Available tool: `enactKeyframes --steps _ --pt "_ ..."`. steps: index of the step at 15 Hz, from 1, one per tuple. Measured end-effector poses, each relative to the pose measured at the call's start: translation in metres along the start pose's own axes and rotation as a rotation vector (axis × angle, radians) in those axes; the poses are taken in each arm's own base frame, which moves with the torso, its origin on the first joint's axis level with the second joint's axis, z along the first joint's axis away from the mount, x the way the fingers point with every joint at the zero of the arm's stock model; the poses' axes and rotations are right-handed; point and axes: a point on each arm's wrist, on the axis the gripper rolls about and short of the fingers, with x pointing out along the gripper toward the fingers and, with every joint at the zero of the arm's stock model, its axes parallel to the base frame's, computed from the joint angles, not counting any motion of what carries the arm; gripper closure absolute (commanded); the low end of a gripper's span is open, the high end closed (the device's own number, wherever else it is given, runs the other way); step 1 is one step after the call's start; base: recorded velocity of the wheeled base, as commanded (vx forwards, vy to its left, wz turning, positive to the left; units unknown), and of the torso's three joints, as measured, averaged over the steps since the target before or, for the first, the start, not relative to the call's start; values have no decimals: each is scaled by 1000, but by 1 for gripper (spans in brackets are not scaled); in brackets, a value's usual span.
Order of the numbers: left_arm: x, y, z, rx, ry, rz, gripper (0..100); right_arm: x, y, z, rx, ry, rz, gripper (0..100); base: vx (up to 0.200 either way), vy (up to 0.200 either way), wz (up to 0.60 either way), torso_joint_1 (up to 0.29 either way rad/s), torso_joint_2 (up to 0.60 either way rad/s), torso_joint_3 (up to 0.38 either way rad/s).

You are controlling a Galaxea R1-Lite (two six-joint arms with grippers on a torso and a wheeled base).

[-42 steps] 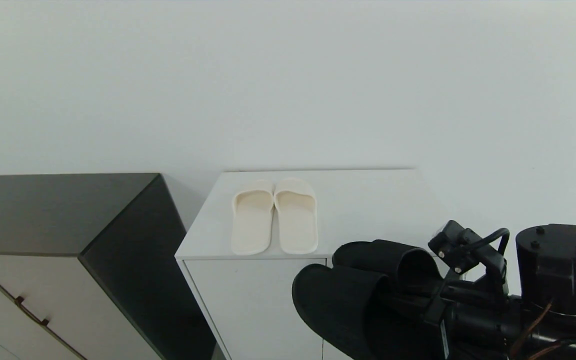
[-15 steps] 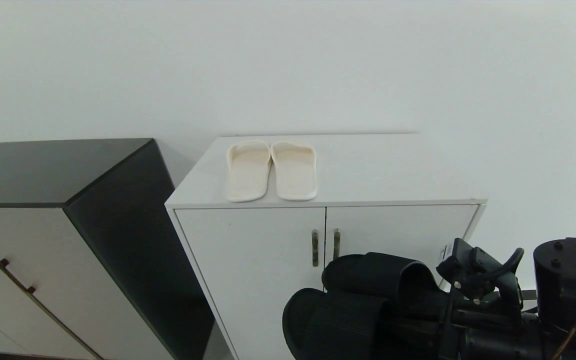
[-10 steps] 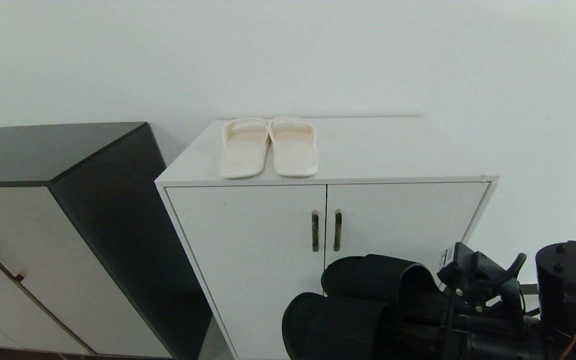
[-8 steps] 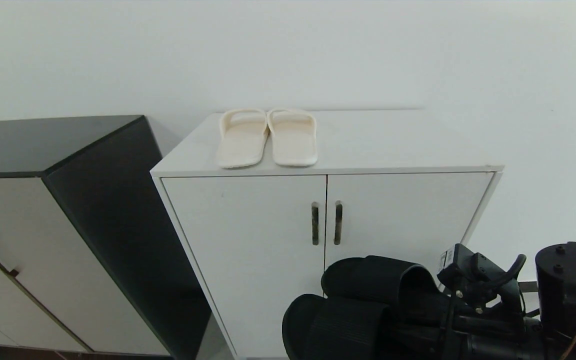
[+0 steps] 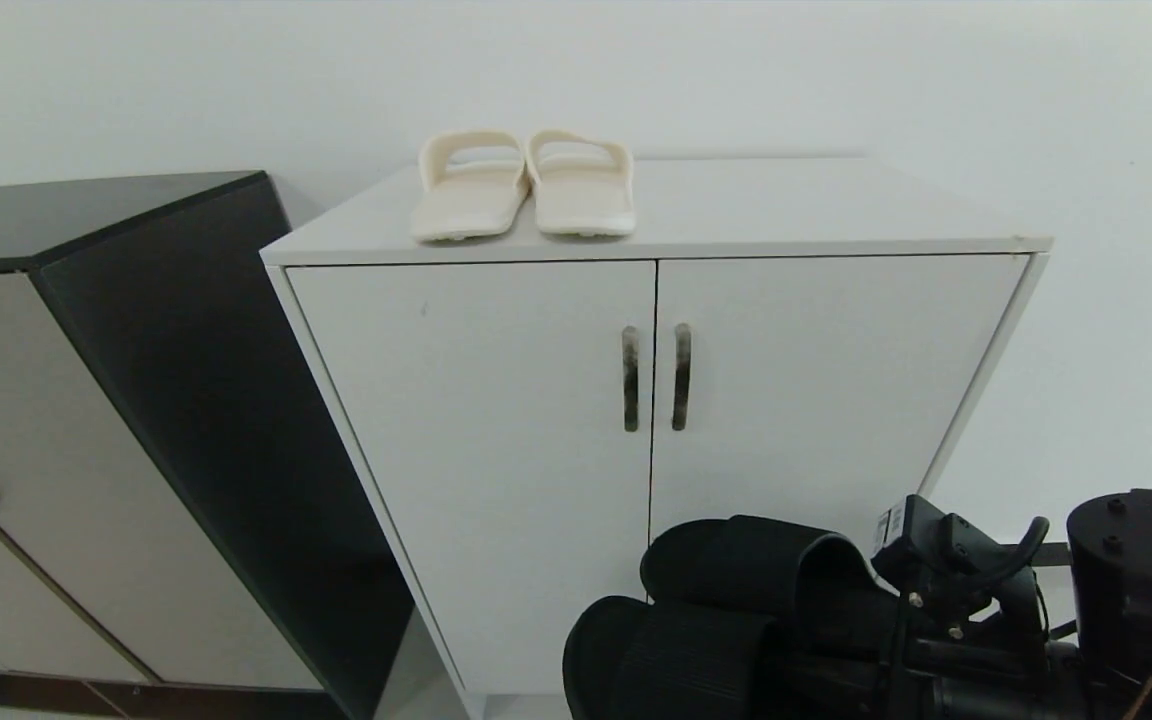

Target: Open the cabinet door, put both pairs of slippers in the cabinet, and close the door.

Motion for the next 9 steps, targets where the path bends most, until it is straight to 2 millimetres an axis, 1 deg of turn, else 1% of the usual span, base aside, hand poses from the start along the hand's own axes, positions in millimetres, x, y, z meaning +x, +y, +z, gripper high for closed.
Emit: enactKeyframes --steps 5,6,8,9 --pt "0 -1 1 15 -3 -22 0 0 2 -3 -3 9 6 100 0 0 0 -47 442 385" --pt "-2 -1 10 10 -30 -42 0 -1 2 -4 -3 12 8 100 0 0 0 -17 246 251" --pt "-6 -2 43 -30 -88 -76 0 -1 2 -3 -3 11 8 100 0 0 0 -2 107 107" --pt "-5 -3 61 -36 -88 -109 0 0 3 -3 -4 11 11 100 0 0 0 0 0 0"
